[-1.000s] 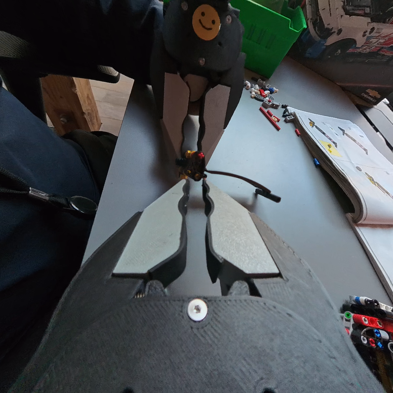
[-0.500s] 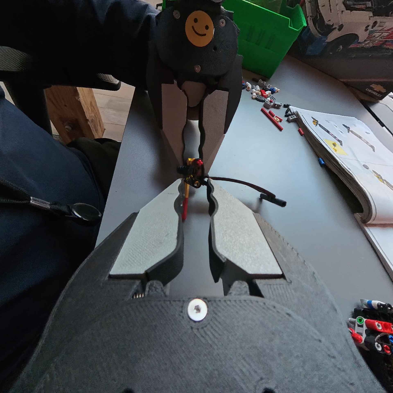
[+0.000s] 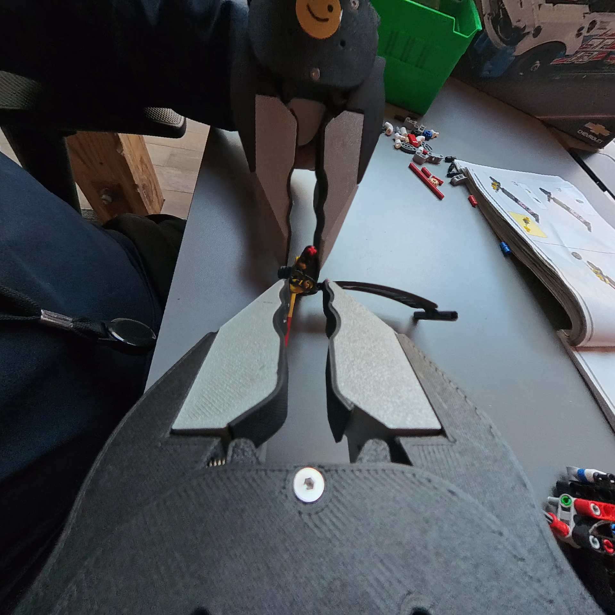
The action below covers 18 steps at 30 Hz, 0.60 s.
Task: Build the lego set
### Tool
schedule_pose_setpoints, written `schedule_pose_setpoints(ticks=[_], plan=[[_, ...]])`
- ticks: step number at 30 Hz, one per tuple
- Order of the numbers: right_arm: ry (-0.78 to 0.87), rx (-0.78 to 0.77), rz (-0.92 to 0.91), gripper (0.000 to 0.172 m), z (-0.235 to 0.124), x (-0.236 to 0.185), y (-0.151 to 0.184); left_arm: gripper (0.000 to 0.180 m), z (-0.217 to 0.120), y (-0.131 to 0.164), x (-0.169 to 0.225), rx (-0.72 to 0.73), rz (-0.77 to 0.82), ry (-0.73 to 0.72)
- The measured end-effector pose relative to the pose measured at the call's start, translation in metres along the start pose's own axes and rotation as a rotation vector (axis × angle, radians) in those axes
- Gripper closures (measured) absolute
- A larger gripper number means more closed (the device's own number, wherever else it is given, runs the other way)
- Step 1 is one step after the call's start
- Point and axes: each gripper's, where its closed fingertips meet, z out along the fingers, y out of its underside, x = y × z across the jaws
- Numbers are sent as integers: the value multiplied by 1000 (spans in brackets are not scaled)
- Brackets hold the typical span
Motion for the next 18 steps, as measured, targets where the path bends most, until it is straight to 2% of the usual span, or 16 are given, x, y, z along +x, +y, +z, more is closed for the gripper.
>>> schedule_pose_setpoints(ticks=[2,5,8,12,14,17,18], plan=[[1,-8,-9,155,1,-1,1,157,-3,-4,-3,10,-14,-16],[9,-12,-31,155,1,-2,1,156,-7,-17,-2,61,-35,-15],[11,-14,-40,162,2,-2,1,161,-5,-25,1,72,-5,-26],[2,-15,-37,162,2,-3,1,174,-2,-30,3,69,27,-50],[3,-15,-36,162,2,-3,1,175,-2,-30,2,74,23,-48],[1,-15,-34,162,2,-3,1,162,-3,-32,5,92,-6,-17],[1,-14,-34,162,2,-3,1,163,-4,-34,6,103,-5,-7]])
